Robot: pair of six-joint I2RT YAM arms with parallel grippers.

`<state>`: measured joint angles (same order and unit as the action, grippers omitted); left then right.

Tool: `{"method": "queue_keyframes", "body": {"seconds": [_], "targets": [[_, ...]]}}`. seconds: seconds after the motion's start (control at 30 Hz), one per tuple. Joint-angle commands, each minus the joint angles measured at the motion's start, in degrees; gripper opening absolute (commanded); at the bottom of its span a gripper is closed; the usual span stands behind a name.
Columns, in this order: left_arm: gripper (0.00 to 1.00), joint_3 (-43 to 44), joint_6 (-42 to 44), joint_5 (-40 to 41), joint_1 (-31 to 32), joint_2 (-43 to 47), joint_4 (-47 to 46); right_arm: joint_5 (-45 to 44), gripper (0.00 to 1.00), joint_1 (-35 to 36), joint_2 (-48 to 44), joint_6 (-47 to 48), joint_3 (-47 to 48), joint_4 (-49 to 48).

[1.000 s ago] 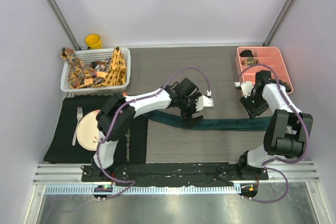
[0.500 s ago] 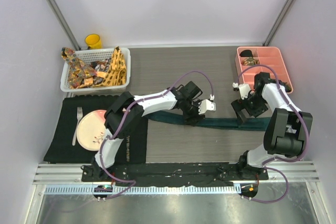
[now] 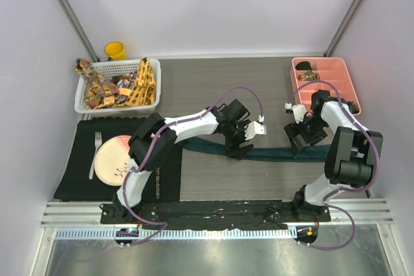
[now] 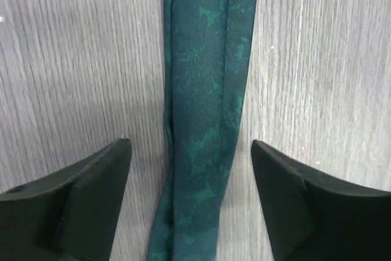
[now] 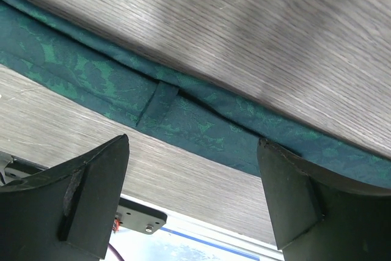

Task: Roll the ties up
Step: Flatten out the tie at the center of the board.

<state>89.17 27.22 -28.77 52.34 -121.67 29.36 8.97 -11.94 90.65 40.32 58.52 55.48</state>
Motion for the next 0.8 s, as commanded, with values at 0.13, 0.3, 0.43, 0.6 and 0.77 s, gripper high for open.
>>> {"method": "queue_keyframes", "body": {"seconds": [0.13,0.3,0.43,0.6,0.77], "targets": [[1.0,-1.1,14.6,-0.5,-6.2,11.0,14.4,1.9,0.89,2.5,-4.3,5.1,-2.3,-0.1],[1.0,-10.9,24.5,4.2,-11.0,17.5,17.4,0.3,0.87,5.4,-2.0,3.4,-4.2,-4.1],[1.0,-17.3,28.9,5.8,-13.5,20.2,12.5,-3.0,0.82,5.6,0.3,3.7,-6.6,-6.8],[1.0,-19.2,35.9,6.0,-15.7,18.1,10.5,-5.3,0.75,5.6,1.9,4.2,-8.2,-9.1],[1.0,-20.6,36.8,5.1,-15.9,16.5,9.4,-6.4,0.72,5.6,2.8,4.2,-7.4,-9.3]]}}
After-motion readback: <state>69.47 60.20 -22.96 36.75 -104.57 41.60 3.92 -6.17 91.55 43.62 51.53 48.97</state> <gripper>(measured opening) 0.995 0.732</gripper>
